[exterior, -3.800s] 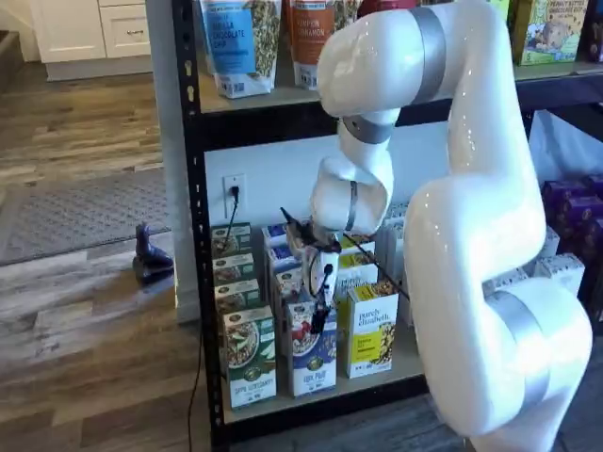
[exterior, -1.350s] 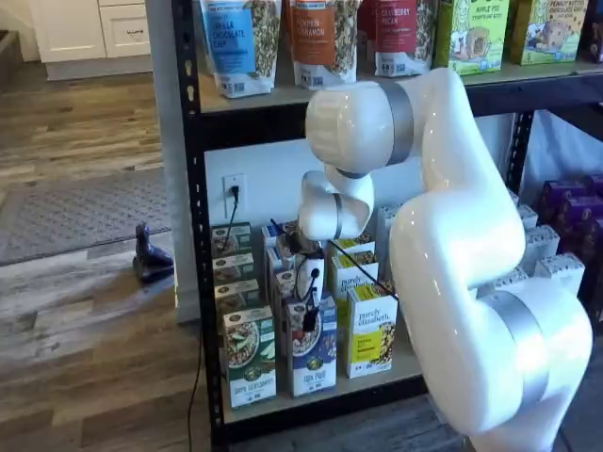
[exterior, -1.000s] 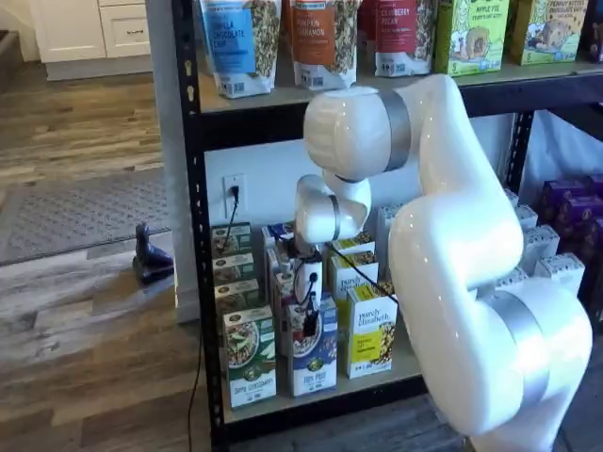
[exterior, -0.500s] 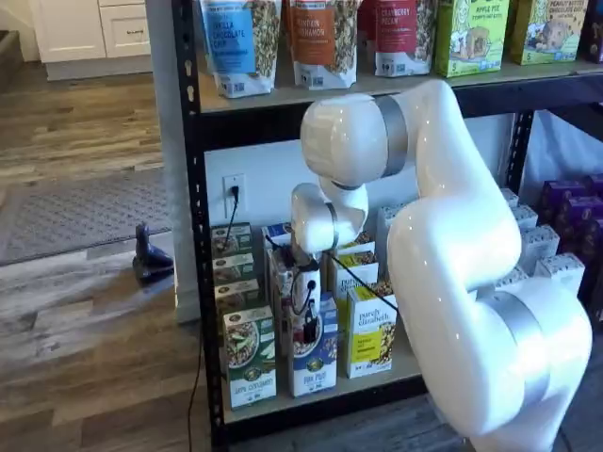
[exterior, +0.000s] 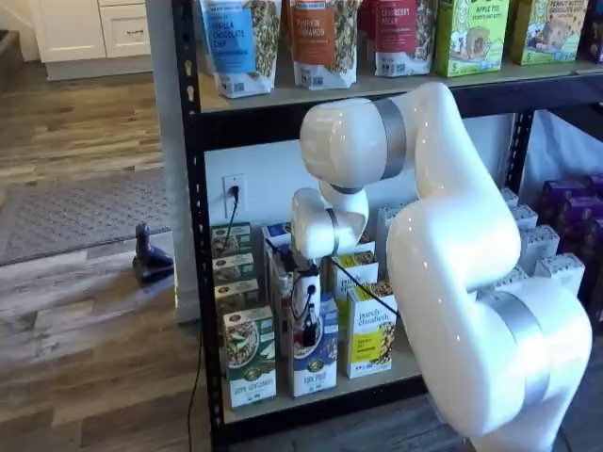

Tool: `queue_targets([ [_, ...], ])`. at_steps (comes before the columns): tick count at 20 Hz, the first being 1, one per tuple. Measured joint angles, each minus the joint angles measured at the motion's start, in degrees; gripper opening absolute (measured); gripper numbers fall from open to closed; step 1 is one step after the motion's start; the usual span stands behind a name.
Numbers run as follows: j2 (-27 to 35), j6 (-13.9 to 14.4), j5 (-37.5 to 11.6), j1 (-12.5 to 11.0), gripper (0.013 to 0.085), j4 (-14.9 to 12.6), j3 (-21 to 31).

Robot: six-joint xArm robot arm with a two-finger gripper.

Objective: Pick up the blue and white box that is on the bottom shelf, the second box from the left

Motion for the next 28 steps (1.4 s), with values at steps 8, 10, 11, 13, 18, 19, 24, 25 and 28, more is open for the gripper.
queue_targets([
  [8, 0.52, 1.49, -0.04, 0.39, 0.069, -1.29, -0.42],
  [10, 0.56, 1.64, -0.16, 0.43, 0.069, -1.43, -0.34],
  [11, 0.57, 1.58, -0.18, 0.44, 0.069, -1.36, -0.3],
  [13, 0.57, 1.41, -0.26, 0.44, 0.069, -1.17, -0.22],
  [18, 0.54, 1.08, -0.38, 0.37, 0.069, -0.85, -0.05],
  [19, 0.54, 1.02, -0.38, 0.37, 0.069, -0.78, -0.04],
  [24, 0.56, 0.89, -0.41, 0.36, 0.069, -0.64, 0.05],
  [25, 0.58, 0.89, -0.45, 0.36, 0.069, -0.63, 0.06],
  [28, 0.67, 0.85, -0.41, 0.43, 0.061, -0.52, 0.01],
])
